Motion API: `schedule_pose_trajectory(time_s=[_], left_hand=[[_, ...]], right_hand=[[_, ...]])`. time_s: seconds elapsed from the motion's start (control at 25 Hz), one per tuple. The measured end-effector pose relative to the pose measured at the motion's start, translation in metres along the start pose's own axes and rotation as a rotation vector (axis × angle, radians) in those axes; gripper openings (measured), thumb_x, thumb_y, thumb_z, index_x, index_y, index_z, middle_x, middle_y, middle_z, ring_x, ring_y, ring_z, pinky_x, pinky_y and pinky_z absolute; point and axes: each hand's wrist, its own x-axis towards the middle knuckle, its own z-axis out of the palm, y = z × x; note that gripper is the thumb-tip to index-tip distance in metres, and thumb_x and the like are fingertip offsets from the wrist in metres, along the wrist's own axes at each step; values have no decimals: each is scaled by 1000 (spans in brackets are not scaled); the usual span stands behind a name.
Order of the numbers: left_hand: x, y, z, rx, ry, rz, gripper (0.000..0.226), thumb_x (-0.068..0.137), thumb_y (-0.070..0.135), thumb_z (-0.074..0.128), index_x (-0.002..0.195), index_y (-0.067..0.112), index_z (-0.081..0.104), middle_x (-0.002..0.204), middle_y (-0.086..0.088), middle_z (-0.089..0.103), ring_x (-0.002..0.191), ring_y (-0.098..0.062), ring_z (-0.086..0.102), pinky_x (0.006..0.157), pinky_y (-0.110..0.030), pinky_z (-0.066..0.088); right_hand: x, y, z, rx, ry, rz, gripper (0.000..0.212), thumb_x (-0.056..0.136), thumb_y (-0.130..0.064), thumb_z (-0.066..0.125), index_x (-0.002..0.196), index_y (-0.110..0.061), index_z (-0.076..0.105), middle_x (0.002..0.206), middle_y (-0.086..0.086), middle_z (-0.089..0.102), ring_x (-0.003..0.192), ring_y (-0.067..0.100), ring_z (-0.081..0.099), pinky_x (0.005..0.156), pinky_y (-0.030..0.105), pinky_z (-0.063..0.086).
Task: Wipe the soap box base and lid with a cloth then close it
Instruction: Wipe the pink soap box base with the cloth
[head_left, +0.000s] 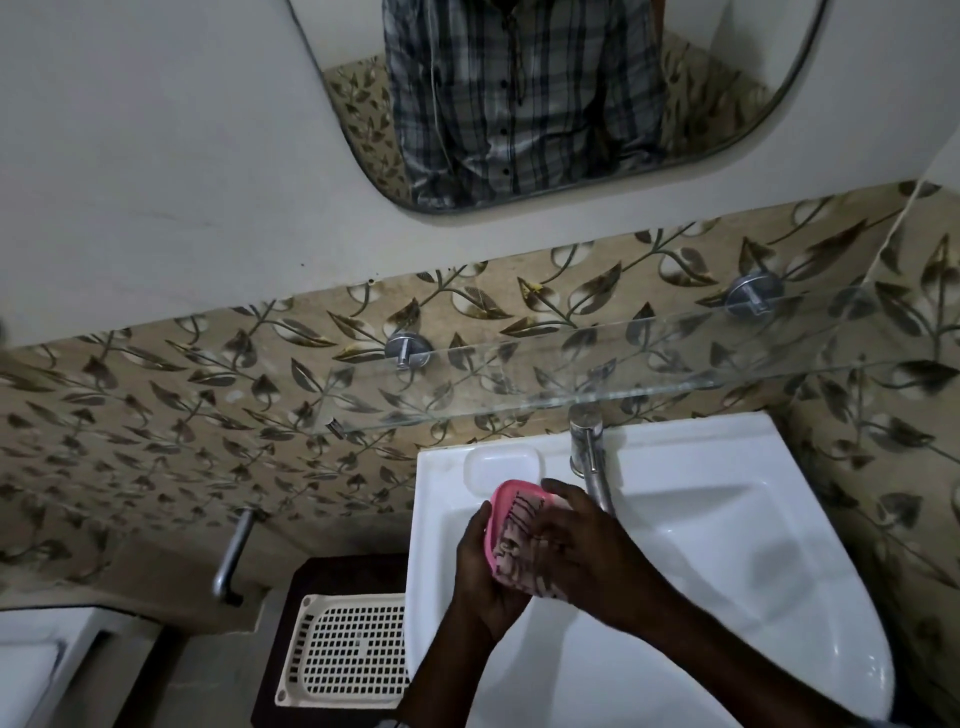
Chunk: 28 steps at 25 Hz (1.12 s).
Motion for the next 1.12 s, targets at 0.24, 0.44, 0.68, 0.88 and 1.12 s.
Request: schedule_pose_trajectory(time_s=[0.24,0.44,0.68,0.88,1.12], left_hand=[[0,24,0,-24,-41,-155,65,87,42,53,125,-10,59,108,-30,70,88,-39,73,82,-45,61],[-3,27,-3,138,-124,-251,54,96,35,50,135,-2,58,124,-26,66,112,-39,64,107,-50,41],[4,44,-10,225,41,-273,57,97,41,45,117,-7,68,111,-27,72,95,-37,73,91,-44,50],[10,49,-5,256,75,-263,49,86,35,52,103,-4,76,102,-24,75,94,-38,68,86,-45,49],[4,39,5,322,-14,-292,45,92,35,51,106,0,76,100,-21,75,86,-34,73,81,-41,58]], right_hand=[[-1,29,-5,-583,-154,-594,79,72,-22,81,144,-14,49,143,8,55,131,27,52,106,49,46],[24,35,-40,-459,-209,-755,32,99,-12,48,120,-2,70,126,20,66,118,31,63,100,46,52],[1,42,17,-472,-188,-650,59,83,6,57,140,-6,50,133,19,59,119,34,60,104,41,48],[24,34,-6,-331,-95,-327,39,80,6,61,119,9,65,111,34,66,100,44,67,86,54,57],[20,40,-25,-251,-168,-515,37,82,-10,54,115,0,67,111,24,70,104,36,66,97,43,53]])
